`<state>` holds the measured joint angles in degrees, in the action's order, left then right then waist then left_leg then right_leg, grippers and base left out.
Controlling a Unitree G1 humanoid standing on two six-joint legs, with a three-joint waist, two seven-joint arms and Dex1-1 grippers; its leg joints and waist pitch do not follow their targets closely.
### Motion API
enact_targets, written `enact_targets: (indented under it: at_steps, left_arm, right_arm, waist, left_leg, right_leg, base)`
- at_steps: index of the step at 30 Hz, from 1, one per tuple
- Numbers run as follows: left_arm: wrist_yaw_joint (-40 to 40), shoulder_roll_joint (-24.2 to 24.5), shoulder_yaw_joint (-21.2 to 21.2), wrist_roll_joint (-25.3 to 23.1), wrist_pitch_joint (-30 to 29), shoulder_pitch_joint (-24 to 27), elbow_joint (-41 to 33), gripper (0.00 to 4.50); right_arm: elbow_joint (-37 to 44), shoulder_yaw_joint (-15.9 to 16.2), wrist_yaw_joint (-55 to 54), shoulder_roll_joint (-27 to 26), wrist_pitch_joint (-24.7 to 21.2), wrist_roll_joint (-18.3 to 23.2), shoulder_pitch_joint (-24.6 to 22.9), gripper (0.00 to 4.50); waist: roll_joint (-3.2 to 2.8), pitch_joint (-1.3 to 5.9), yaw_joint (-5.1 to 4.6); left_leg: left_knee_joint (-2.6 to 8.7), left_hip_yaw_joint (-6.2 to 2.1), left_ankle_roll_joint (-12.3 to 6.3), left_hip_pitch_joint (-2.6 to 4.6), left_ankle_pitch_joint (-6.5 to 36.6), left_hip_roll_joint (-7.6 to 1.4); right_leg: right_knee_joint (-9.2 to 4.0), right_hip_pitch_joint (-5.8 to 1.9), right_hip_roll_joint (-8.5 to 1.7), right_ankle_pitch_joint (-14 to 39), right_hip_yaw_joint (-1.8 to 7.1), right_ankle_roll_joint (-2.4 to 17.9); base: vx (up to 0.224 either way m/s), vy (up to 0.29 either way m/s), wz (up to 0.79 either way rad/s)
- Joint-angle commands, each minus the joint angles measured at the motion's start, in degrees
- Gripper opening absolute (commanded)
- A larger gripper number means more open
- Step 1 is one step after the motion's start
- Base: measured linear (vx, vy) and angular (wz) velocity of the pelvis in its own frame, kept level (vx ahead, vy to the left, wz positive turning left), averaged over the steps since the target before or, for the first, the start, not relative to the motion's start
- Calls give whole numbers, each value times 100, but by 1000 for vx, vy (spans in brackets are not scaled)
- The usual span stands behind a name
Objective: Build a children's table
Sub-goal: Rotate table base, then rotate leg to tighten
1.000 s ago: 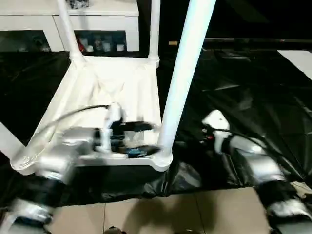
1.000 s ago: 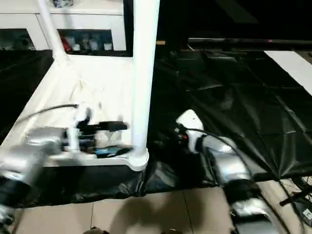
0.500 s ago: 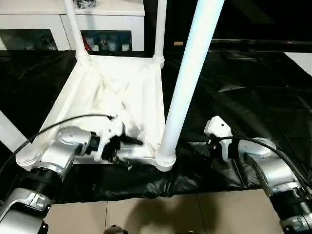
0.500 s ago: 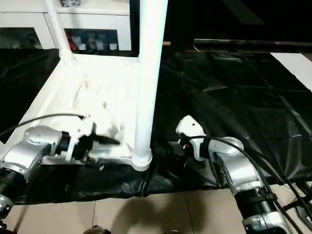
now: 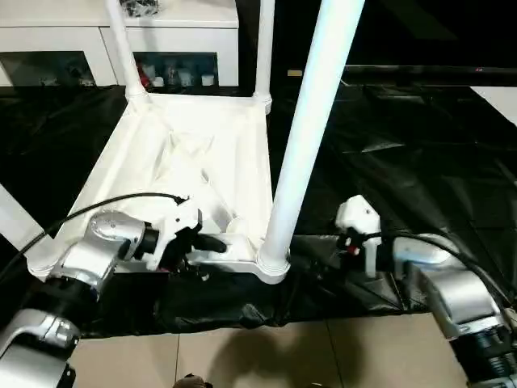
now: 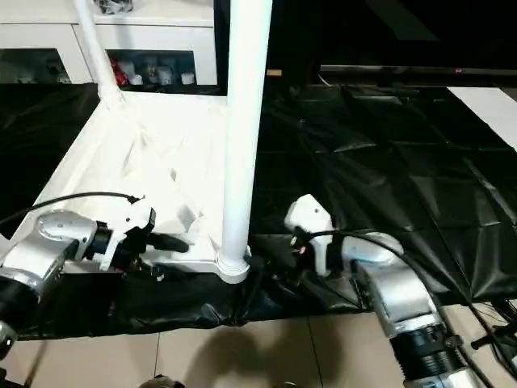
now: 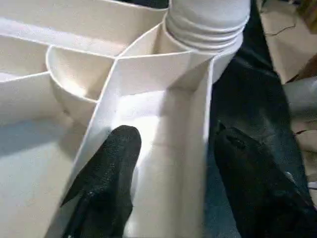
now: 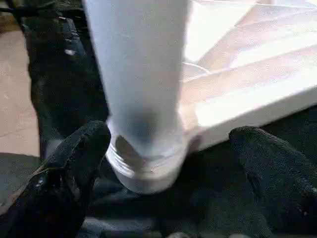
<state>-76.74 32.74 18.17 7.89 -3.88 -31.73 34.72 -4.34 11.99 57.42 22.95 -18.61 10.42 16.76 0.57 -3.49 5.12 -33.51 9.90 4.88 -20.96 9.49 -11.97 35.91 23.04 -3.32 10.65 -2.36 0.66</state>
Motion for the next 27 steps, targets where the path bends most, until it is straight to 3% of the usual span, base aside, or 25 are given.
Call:
enact_targets:
  at_steps: [1,2,7,8,12,27]
  left_arm:
    - [60,30,-38,-112,57,-18,66,253]
    - [119,22,-51,-163,159,-39,107,245]
    - [67,23,-15,-209,213,-56,153,207]
    - [15,26,2,-214,198,-55,162,204]
    - [-37,37,7,-254,243,-41,191,167]
    - [-181,62,14,-317,91,-10,246,57]
  right_arm:
    - [74,59,-76,-12,-67,-60,47,450]
    - [30,139,-166,-102,-90,-118,94,450]
    - [-162,297,-265,-265,-17,-228,196,450]
    - [-218,334,-286,-311,1,-241,228,421]
    - [-427,433,-305,-465,41,-265,359,381]
    - [-920,664,-271,-602,256,-441,575,277]
  waist:
    - [-68,376,15]
    - [-96,383,10]
    - [-97,385,6]
    - [-96,386,8]
    - [-89,383,0]
    - [-94,362,-6]
  left_leg:
    - [396,-35,141,87,1683,-99]
    - [396,-36,159,90,1658,-103]
    - [397,-32,187,97,1718,-97]
    - [401,-37,188,98,1720,-103]
    - [406,-41,210,105,1794,-105]
    - [418,-44,231,108,1898,-106]
  right_leg:
    - [-513,-242,-395,1736,233,976]
    - [-502,-234,-387,1597,234,1014]
    - [-490,-236,-394,1534,231,1064]
    - [-490,-239,-399,1548,235,1058]
    - [-488,-231,-399,1609,232,1074]
    - [-509,-213,-406,1910,239,993]
  base:
    - [0,0,0]
    - [0,0,0]
    - [0,0,0]
    - [0,0,0]
    - [0,0,0]
    - [0,0,0]
